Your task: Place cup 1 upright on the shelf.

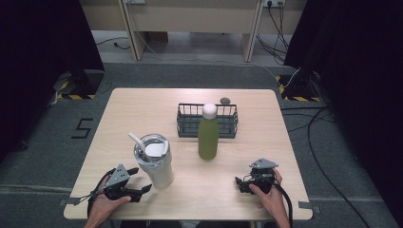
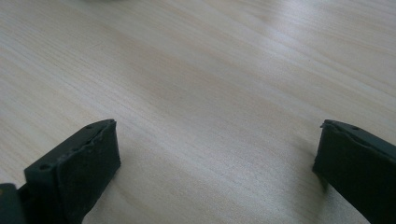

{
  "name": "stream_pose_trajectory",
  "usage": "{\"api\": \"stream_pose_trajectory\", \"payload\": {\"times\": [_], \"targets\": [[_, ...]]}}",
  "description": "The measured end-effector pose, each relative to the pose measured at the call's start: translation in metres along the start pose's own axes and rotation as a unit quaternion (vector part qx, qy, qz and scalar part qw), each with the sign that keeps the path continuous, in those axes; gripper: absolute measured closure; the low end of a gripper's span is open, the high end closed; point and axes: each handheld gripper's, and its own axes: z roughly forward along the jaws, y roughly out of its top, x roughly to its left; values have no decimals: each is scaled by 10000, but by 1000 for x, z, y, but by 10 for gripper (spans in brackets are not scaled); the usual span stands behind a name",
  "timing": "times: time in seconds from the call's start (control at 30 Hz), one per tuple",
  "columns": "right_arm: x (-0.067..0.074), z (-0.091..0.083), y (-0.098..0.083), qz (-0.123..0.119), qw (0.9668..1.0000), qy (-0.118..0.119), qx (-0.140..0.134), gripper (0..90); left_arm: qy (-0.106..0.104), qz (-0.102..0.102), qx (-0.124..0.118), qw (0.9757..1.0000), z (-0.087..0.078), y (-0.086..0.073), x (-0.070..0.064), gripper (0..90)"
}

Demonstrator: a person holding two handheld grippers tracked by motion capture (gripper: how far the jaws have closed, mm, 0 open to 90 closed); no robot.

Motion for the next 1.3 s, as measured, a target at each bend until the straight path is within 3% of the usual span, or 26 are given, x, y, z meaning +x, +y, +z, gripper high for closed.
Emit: {"api": "stream_pose_trajectory", "payload": {"times": [0.3,0.57,0.83,1.1,1.3], "targets": [[0,0,0,-14,10000,1,2,3,-51,48,-396,9992,1,3,-6,148],[0,0,0,-25,10000,9,2,3,-160,101,-572,9982,7,7,-13,147],[0,0,0,-58,10000,17,-6,3,-190,182,-886,9957,15,11,-20,147],[0,0,0,-56,10000,29,0,3,-111,378,-1033,9939,26,15,-22,114],[0,0,0,-47,10000,32,4,3,-166,286,-1215,9920,34,16,-22,96]]}}
